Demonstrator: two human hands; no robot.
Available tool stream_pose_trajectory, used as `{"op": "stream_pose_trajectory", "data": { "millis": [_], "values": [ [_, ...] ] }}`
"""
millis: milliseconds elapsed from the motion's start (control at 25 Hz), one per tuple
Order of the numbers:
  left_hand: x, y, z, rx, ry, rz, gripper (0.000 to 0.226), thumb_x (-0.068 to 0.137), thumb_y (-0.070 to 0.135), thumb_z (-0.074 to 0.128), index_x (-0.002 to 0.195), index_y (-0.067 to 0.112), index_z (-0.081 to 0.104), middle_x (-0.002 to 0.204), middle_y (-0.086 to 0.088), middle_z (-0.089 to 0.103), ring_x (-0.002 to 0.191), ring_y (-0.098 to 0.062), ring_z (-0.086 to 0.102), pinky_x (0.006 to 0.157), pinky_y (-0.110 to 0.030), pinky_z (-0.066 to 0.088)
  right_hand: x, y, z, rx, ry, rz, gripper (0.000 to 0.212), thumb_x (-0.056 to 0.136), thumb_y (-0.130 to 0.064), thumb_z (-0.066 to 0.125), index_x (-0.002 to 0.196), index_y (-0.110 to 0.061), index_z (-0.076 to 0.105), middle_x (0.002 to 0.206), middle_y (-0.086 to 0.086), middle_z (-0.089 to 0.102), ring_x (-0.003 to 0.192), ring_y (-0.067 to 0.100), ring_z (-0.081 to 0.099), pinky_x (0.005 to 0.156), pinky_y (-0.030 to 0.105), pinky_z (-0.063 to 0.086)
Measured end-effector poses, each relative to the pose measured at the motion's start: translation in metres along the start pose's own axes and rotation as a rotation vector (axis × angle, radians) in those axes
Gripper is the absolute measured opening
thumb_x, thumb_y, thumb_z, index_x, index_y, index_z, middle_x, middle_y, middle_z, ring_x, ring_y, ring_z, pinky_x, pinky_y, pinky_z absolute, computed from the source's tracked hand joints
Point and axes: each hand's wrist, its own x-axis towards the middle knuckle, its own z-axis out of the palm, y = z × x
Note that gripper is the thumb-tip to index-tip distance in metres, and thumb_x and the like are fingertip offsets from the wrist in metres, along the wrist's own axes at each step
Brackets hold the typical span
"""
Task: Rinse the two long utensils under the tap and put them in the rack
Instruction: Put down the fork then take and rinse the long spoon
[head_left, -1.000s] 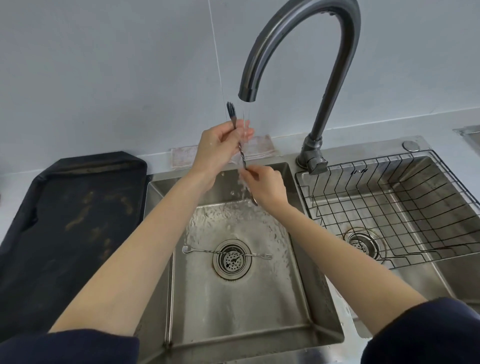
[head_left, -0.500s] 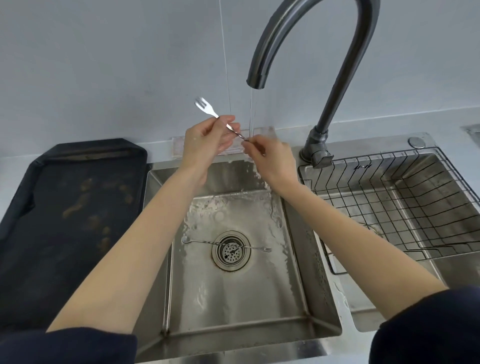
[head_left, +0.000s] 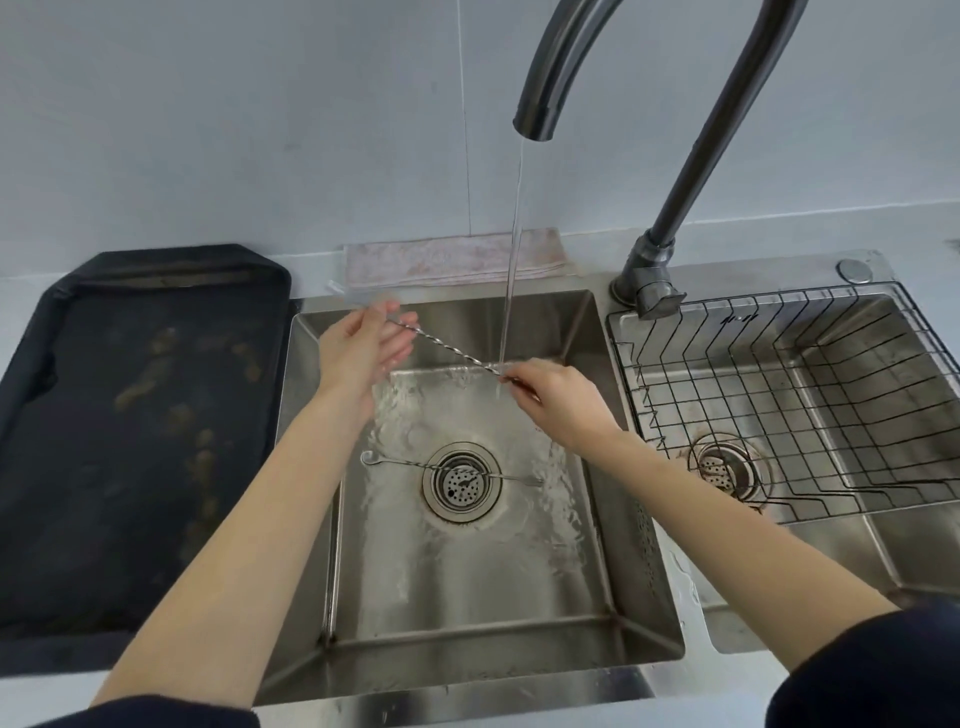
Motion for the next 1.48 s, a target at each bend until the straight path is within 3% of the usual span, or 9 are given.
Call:
{"op": "stream_pose_trajectory", "data": {
  "millis": [280,440,560,640,760,840,1040,1280,1480],
  "values": [
    [0.016,-0.061,-0.029,-0.105,0.143,-0.254,0.011,0.094,0.016,0.048,0.086,0.012,0.054,0.062,0.005,0.074,0.077,-0.005,0.068,0.083,-0.026,0.054,-0.01,0.034,0.033,-0.03,-0.169,0.136,0.025,0.094,-0.026,0.049,0.106,-0.01,0.063,0.103,0.01,0.065,0.095,0.031,0.061,0.078,0.039,0.049],
    [0.022,-0.107,-0.044,-0.169,0.123,-0.487,0.033,0.095,0.011,0.044,0.125,-0.003,0.044,0.099,-0.007,0.072,0.088,-0.013,0.066,0.092,-0.03,0.046,-0.01,0.044,0.058,-0.066,-0.283,0.194,0.026,0.094,-0.023,0.05,0.111,-0.008,0.062,0.112,0.012,0.055,0.102,0.029,0.056,0.08,0.038,0.047],
    [0.022,-0.135,-0.05,-0.213,0.121,-0.638,0.029,0.095,0.009,0.043,0.122,-0.002,0.047,0.132,-0.014,0.053,0.115,-0.021,0.056,0.094,-0.033,0.042,-0.012,0.052,0.075,-0.122,-0.342,0.222,0.025,0.093,-0.021,0.052,0.11,-0.007,0.063,0.112,0.013,0.054,0.104,0.029,0.054,0.084,0.039,0.046],
    [0.022,-0.15,-0.054,-0.239,0.149,-0.734,0.013,0.094,0.005,0.044,0.096,0.002,0.056,0.117,-0.013,0.061,0.091,-0.018,0.065,0.097,-0.034,0.039,-0.013,0.055,0.083,-0.118,-0.38,0.245,0.025,0.093,-0.02,0.052,0.11,-0.007,0.063,0.112,0.014,0.054,0.105,0.03,0.053,0.085,0.039,0.046],
    [0.026,-0.171,-0.061,-0.222,0.213,-0.807,0.021,0.093,0.003,0.046,0.073,0.007,0.051,0.051,-0.002,0.071,0.042,-0.009,0.066,0.104,-0.033,0.038,-0.014,0.059,0.091,-0.121,-0.42,0.256,0.025,0.093,-0.019,0.051,0.112,-0.006,0.061,0.113,0.014,0.053,0.104,0.03,0.054,0.083,0.038,0.046],
    [0.026,-0.18,-0.062,-0.197,0.222,-0.835,0.023,0.093,0.003,0.045,0.071,0.006,0.051,0.045,-0.003,0.068,0.04,-0.011,0.065,0.106,-0.033,0.037,-0.014,0.061,0.095,-0.125,-0.423,0.265,0.025,0.093,-0.018,0.05,0.114,-0.007,0.061,0.115,0.013,0.054,0.105,0.031,0.054,0.085,0.038,0.046],
    [0.024,-0.191,-0.06,-0.147,0.212,-0.868,0.022,0.093,0.007,0.046,0.072,0.007,0.053,0.109,-0.01,0.054,0.07,-0.013,0.054,0.091,-0.033,0.043,-0.013,0.067,0.102,-0.112,-0.434,0.275,0.024,0.092,-0.014,0.05,0.112,-0.008,0.063,0.116,0.013,0.054,0.109,0.029,0.052,0.088,0.041,0.048],
    [0.02,-0.193,-0.064,-0.097,0.153,-0.927,0.015,0.091,0.009,0.05,0.078,0.01,0.057,0.067,-0.002,0.071,0.074,-0.012,0.058,0.066,-0.022,0.046,-0.016,0.067,0.105,-0.173,-0.421,0.284,0.026,0.093,-0.014,0.048,0.114,-0.013,0.063,0.117,0.01,0.056,0.112,0.028,0.052,0.09,0.038,0.044],
    [0.014,-0.18,-0.063,0.003,0.065,-0.863,0.012,0.093,0.008,0.046,0.09,0.01,0.057,0.085,0.0,0.06,0.076,-0.009,0.056,0.074,-0.023,0.044,-0.018,0.06,0.093,-0.224,-0.419,0.276,0.028,0.093,-0.018,0.048,0.118,-0.016,0.06,0.122,0.006,0.058,0.115,0.026,0.053,0.095,0.037,0.042]
  ]
}}
